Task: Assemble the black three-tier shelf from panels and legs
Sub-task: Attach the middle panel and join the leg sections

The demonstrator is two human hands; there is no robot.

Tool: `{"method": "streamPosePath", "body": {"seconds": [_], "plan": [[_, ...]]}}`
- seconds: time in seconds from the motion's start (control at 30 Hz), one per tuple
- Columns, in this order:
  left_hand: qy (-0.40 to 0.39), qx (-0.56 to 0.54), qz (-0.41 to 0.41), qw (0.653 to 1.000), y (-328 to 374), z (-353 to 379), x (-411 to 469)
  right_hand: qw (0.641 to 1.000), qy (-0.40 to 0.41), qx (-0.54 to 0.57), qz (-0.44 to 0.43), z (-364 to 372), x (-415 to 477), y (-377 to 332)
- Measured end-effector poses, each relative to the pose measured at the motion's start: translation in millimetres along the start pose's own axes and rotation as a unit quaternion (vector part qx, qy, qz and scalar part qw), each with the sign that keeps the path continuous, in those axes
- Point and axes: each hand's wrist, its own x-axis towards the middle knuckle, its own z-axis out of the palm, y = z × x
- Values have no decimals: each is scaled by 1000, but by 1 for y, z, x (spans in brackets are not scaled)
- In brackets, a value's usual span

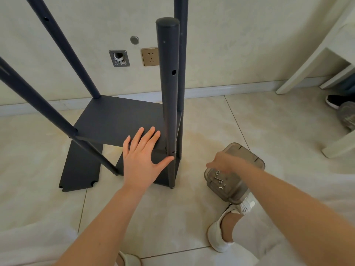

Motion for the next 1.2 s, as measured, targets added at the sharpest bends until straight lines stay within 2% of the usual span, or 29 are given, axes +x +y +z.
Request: {"method": "streamPosePath", "body": {"seconds": [0.07, 0.2, 0.37, 0.77, 1.2], "plan": [[-3, 3, 0, 1000, 1, 0, 0, 999, -18, -28, 5, 30, 9, 2], [0, 6, -2, 1000, 1, 0, 0, 999, -32, 4, 33, 78, 26, 10], [-2, 9, -2, 1000, 1, -1, -1, 999, -20, 5, 30, 92, 42, 20], [2, 14, 1, 1000, 1, 0, -1, 983, -120, -65, -120, 131, 44, -10], [-4, 19, -4, 1000, 1, 1, -1, 943, -228, -160, -183, 138, 32, -28]]}}
